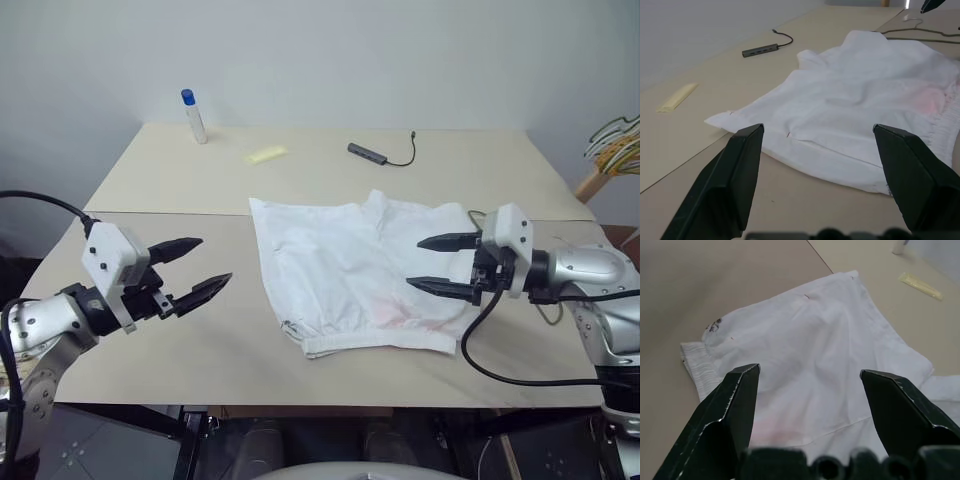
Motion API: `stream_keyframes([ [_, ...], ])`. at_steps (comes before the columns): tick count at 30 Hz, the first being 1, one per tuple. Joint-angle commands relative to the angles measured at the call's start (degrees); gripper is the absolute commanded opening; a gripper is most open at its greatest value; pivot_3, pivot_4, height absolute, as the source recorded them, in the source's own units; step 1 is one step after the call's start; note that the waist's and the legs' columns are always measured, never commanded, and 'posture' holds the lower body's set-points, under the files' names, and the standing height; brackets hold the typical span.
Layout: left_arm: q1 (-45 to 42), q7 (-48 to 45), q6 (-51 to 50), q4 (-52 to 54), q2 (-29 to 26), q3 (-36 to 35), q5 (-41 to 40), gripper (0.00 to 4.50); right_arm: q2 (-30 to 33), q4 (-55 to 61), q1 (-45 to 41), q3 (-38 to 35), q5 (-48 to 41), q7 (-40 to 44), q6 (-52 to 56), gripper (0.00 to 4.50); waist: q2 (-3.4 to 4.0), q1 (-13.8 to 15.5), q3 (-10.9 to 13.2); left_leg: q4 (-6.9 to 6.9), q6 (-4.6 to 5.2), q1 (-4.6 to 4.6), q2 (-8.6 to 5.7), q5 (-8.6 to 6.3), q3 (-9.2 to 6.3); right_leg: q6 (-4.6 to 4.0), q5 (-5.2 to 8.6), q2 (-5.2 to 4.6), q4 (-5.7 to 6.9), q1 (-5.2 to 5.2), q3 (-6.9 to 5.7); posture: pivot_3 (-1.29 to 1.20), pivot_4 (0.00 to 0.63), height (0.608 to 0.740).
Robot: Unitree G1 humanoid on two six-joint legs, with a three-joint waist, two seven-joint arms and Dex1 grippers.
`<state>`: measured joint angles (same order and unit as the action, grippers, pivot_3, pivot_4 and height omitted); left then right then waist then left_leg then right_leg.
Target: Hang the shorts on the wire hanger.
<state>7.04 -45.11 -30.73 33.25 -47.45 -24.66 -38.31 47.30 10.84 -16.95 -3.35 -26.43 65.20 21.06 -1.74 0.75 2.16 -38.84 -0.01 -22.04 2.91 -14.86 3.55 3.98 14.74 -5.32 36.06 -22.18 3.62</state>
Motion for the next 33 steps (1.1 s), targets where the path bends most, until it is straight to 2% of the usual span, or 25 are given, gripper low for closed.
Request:
stream_keyframes([
  [1, -1.1, -1.6, 2.8, 0.4, -0.6, -0.6, 0.8, 3.77, 0.1, 2.0, -0.1, -2.2, -0.9, -0.2, -1.3, 3.76, 0.0, 0.0, 0.0, 0.0, 0.0, 0.0, 0.0, 0.0, 0.0, 0.0, 0.0, 0.0, 0.0, 0.0, 0.0, 0.08, 0.0, 0.74],
  [11, -2.3, -0.5, 2.9, 0.9, -0.1, 1.1, 1.4, 3.77, 1.6, 6.4, 2.4, -0.1, 0.5, 0.0, -0.6, 3.76, 0.0, 0.0, 0.0, 0.0, 0.0, -0.01, 0.0, 0.0, 0.0, 0.0, 0.0, 0.0, -0.01, -0.01, 0.0, 0.07, 0.0, 0.74],
  [16, -2.6, -0.4, 3.0, 1.4, 0.6, 1.7, 1.0, 3.77, 6.5, 7.3, 5.4, 8.9, 14.4, 1.0, -9.0, 3.76, -0.03, -0.1, 0.0, -0.01, 0.0, 0.01, 0.0, 0.0, 0.0, 0.0, 0.01, 0.0, -0.01, 0.0, -0.01, 0.04, 0.0, 0.74],
  [22, -4.9, -1.2, 3.0, 0.3, 0.4, 3.8, 1.2, 3.77, 5.2, 2.4, 2.5, 20.0, 30.2, -2.9, -11.8, 3.76, -0.04, -0.4, 0.0, -0.02, -0.04, 0.02, 0.0, 0.02, 0.02, -0.02, 0.0, 0.0, 0.01, -0.01, -0.01, 0.02, 0.0, 0.74],
  [26, -6.4, -1.8, 3.0, -0.5, 0.0, 4.5, 1.5, 3.77, 4.9, 0.0, 1.6, 24.4, 36.4, -3.2, -12.3, 2.85, -0.05, -0.6, 0.0, 0.0, -0.06, 0.0, 0.0, 0.04, 0.01, -0.02, 0.0, 0.0, -0.01, -0.02, -0.01, 0.02, 0.0, 0.74],
  [33, -6.9, -1.8, 3.1, -0.4, 0.6, 4.9, 2.1, 3.77, 4.7, -5.5, -1.2, 25.7, 42.9, -5.9, -15.8, 0.42, -0.51, -1.1, -0.3, -0.02, -0.1, 0.13, 0.01, 0.06, 0.0, -0.05, -0.02, 0.0, 0.0, 0.09, -0.02, 0.02, 0.0, 0.74],
])
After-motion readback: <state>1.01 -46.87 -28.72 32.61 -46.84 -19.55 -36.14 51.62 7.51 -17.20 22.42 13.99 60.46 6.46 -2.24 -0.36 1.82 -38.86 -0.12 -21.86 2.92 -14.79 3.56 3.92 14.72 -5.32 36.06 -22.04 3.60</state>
